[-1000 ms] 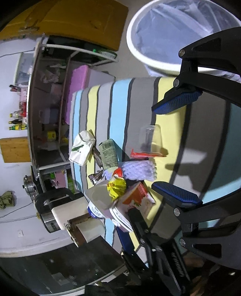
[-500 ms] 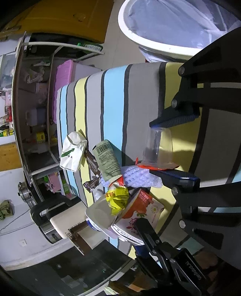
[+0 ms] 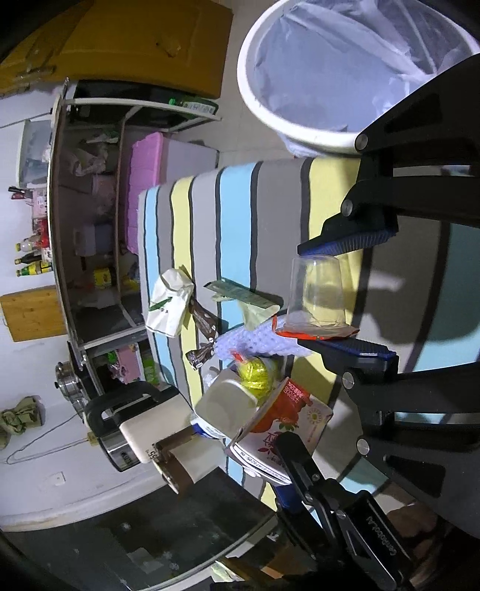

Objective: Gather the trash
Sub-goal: 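Grasp the clear plastic cup with the right tool while the left tool grasps the pink-white carton, then carry both items over the white bin and open both tools to drop them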

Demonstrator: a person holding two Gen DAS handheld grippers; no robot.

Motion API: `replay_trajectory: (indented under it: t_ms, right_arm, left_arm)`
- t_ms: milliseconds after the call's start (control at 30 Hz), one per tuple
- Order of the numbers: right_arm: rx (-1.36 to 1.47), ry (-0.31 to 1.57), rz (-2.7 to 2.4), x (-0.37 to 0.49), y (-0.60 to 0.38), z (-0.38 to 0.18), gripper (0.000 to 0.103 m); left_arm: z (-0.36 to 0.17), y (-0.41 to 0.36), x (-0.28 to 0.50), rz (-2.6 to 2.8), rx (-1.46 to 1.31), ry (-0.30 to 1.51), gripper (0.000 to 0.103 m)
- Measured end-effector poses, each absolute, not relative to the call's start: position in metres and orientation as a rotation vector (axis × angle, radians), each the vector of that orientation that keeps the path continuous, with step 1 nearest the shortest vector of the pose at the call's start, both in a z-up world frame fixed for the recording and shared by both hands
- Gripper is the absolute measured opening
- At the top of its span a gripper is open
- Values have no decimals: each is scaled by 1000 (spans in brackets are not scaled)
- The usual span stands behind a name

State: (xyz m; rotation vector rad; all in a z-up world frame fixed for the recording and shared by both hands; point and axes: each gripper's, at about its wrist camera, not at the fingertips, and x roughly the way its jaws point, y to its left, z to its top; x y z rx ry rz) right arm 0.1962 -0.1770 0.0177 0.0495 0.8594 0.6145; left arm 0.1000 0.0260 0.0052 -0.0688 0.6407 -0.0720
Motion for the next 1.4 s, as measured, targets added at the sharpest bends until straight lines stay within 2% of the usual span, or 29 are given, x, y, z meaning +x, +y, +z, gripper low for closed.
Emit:
replay_trajectory:
  t_ms: [367,833,1400]
  right_arm:
    - [87,818,543,174,-223,34,42]
    - [144,804,362,170,-303,33,42]
    - [197,892,219,181,-364,-4,42]
  left_arm:
    - [21,-14,93,-146,-40,618,37]
    - [26,-94,123,-330,2,612,37]
    - [-8,-172,171,-498,44,688,38]
